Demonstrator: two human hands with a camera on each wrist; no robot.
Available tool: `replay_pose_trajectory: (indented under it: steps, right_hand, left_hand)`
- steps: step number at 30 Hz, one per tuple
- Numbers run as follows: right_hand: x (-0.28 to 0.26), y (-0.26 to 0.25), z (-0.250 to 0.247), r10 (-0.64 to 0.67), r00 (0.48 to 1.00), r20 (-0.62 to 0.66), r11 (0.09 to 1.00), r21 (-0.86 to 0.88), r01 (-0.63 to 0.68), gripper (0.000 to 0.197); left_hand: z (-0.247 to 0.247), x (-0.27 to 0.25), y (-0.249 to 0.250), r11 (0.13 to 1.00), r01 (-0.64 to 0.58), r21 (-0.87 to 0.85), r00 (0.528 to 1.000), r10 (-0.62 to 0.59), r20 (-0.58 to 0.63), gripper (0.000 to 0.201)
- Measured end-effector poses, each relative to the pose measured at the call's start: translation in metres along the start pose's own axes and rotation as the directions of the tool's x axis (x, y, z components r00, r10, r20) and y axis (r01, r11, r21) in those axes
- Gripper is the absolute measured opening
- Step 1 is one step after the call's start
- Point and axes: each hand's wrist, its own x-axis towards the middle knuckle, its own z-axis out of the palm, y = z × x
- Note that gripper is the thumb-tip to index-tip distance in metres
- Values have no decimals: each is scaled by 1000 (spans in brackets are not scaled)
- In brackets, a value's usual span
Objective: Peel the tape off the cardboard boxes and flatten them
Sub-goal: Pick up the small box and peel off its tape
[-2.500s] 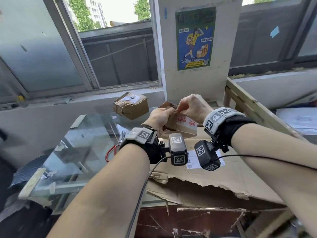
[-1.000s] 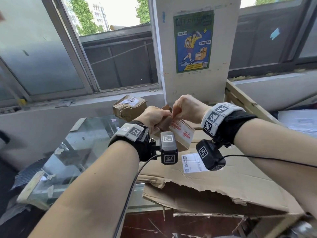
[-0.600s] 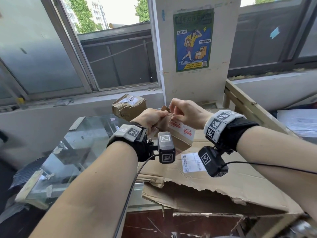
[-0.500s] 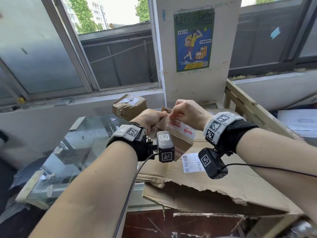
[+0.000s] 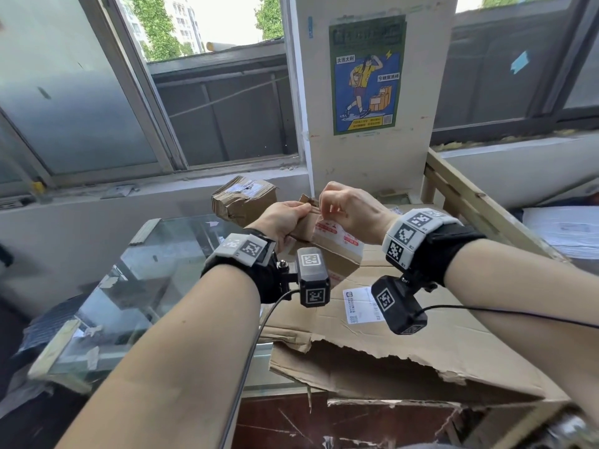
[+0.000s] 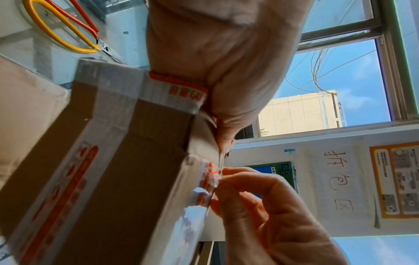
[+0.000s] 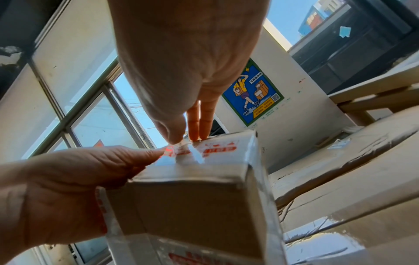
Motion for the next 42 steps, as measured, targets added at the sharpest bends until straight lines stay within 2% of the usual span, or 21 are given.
replay_pose_trajectory:
  steps: [4,7,11,16,20,25,28,32,37,42]
  right_hand:
    - [1,-1,2,33,999,-13,999,18,-32,8]
    - [2,-3,3,73,997,-32,997,29,-72,6]
    - [2,-6,2,89,993,-72,993,85,-83,6]
    - [2,-14,0,152,983,-108,972,194,-129,7]
    - [6,-18,-4,216,975,-46,950,242,-199,10]
    - [5,-18,-9,272,961,42,896,354,-269,24]
    - [6,-21,-12,324,944,65,861,393,-322,23]
    - [11,-23,-21,411,910,65,713,599,-364,16]
    - [14,-30,-22,350,934,70,815,470,-340,5]
    - [13,-30,-19,346,937,51,802,502,-324,6]
  left_hand:
    - [-3,5,-2,988,-18,152,997,28,-67,28]
    - [-4,9,-4,982,-26,185,994,45,-96,31]
    - [0,11,-6,954,-74,291,979,126,-163,32]
    - [-1,12,-6,944,-112,312,964,179,-197,37]
    - [0,13,-6,944,-158,288,949,225,-219,37]
    - [2,14,-7,930,-180,321,940,258,-222,34]
    - [-1,15,-8,930,-173,325,944,250,-215,34]
    - [-9,17,-16,941,-154,303,944,230,-237,34]
    - [-7,16,-22,952,-147,268,943,217,-252,36]
    - [-10,18,-22,962,-138,237,939,203,-277,31]
